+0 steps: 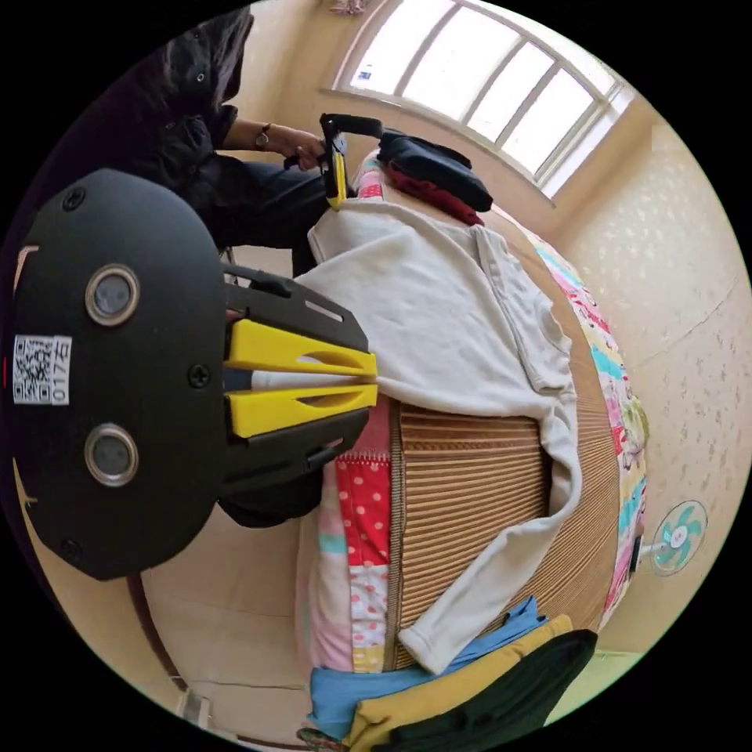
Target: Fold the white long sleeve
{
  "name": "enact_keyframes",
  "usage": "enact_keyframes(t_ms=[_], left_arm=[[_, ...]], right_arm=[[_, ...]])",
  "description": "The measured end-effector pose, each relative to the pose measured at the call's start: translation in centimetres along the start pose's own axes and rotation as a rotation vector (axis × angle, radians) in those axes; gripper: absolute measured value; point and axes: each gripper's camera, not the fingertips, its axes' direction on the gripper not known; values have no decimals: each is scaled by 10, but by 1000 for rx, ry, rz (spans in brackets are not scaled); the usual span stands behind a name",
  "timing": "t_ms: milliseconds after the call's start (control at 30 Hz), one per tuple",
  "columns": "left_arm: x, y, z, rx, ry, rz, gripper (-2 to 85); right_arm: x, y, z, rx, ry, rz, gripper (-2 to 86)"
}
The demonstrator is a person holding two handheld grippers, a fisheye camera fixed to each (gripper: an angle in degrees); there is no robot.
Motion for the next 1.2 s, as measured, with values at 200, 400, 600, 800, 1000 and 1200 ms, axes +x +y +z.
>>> enact_keyframes(t_ms=[200,400,600,800,1000,1200], left_arm=[[-7,51,-91,-102,-42,-90,45],[-41,92,-117,163,78,-374,79],[-50,84,-164,286,188,-427,79],[-45,76,-208,345,158,-442,80],[-62,96,-245,385,134,-503,80],[-67,90,-274,404,165,-490,80]], right_arm=[[-6,-6,-51,-176,-81,-49,35],[101,-40,-95,187,-509,413,140],[219,-132,-81,395,-861,928,169],[263,-195,-87,603,-850,1147,72],[175,-288,-233,828,-288,726,14],[22,-402,-265,772,-158,344,51]])
